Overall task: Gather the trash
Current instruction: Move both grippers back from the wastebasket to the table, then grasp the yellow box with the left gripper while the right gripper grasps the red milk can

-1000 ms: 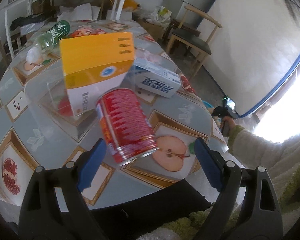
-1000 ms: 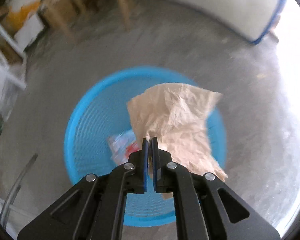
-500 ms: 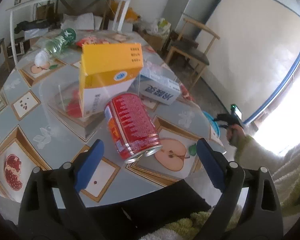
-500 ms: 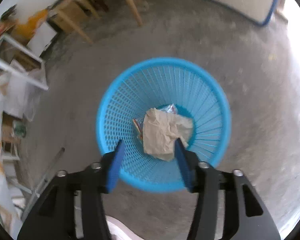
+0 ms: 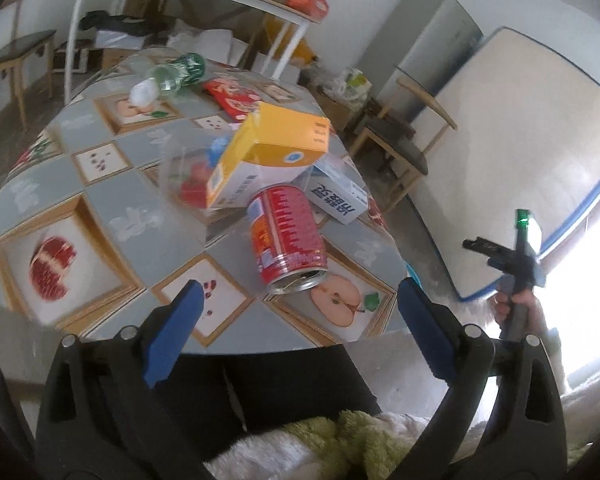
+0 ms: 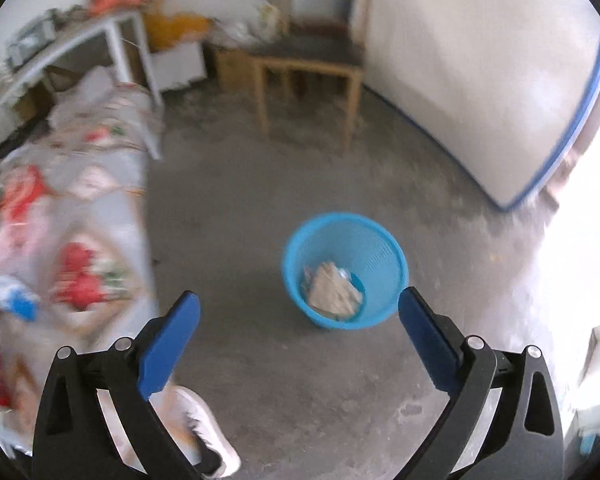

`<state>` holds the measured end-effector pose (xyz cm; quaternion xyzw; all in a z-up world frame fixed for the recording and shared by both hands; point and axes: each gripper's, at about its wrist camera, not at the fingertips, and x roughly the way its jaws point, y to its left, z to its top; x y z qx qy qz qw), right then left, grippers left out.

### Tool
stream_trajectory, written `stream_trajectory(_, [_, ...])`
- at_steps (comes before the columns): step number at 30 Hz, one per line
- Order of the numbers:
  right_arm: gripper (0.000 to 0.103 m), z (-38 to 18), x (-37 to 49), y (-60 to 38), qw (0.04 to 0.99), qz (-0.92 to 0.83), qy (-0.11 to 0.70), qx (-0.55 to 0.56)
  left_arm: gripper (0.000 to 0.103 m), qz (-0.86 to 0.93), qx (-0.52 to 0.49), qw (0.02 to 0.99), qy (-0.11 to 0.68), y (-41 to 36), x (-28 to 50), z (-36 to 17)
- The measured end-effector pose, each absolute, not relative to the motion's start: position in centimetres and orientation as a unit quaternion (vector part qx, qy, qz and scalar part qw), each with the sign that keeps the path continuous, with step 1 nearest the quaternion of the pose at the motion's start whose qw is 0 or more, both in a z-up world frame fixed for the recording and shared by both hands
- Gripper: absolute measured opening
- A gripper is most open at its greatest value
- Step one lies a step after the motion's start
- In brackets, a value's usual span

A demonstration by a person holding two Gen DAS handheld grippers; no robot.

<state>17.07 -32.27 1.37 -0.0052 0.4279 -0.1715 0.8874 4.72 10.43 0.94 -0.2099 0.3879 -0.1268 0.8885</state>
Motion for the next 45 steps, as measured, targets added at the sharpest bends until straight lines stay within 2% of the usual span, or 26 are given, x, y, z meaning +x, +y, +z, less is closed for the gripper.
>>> stream_trajectory(5, [0.097,4.8,15.1,-24.6,0.915,-0.093,0.392,0.036,0.094,-0.082,-0.223,0.893,0.382,13.3,4.6,2.8])
stream_trajectory(12, [0.097,5.6,14.7,-13.8,0.909,0.051,0.413,0.032,0.094,-0.050,-0.250,0.911,0.323,17.2,4.3,4.6])
stream_trajectory(16, [0.097,5.4,15.2,-8.6,0.898,0.135,0.419,-0.011,0.094,-0.017,-0.242,0.929,0.278,18.2,3.5,4.0])
stream_trajectory(20, [0.097,3.7,14.6,-4.8,0.898,0.213,0.372,-0.096,0.094,0.010,-0.237,0.935,0.264,18.3,3.2,2.4])
stream_trajectory(26, [0.097,1.7,13.7,-1.4,0.894,0.264,0.344,-0.113,0.094,-0.013,-0.266,0.915,0.302,19.7,4.8,0.0])
stream_trajectory(33, [0.097,0.8,12.7,1.3,0.919,0.237,0.290,-0.124,0.093,-0.066,-0.202,0.895,0.393,19.9,9.1,0.0])
stream_trajectory(36, [0.097,1.1,12.8,0.4,0.918,0.242,0.303,-0.087,0.093,-0.076,-0.169,0.911,0.369,19.0,9.0,1.3])
stream_trajectory(39, [0.097,1.4,13.7,-1.4,0.909,0.241,0.332,-0.070,0.093,-0.121,-0.191,0.925,0.305,18.1,8.3,2.0])
stream_trajectory(43, [0.097,1.1,15.4,-2.8,0.878,0.231,0.401,-0.121,0.093,-0.162,-0.183,0.940,0.237,14.8,8.8,2.3])
stream_trajectory(45, [0.097,0.8,15.4,-3.8,0.866,0.228,0.423,-0.136,0.093,-0.173,-0.163,0.943,0.233,13.1,9.5,2.1])
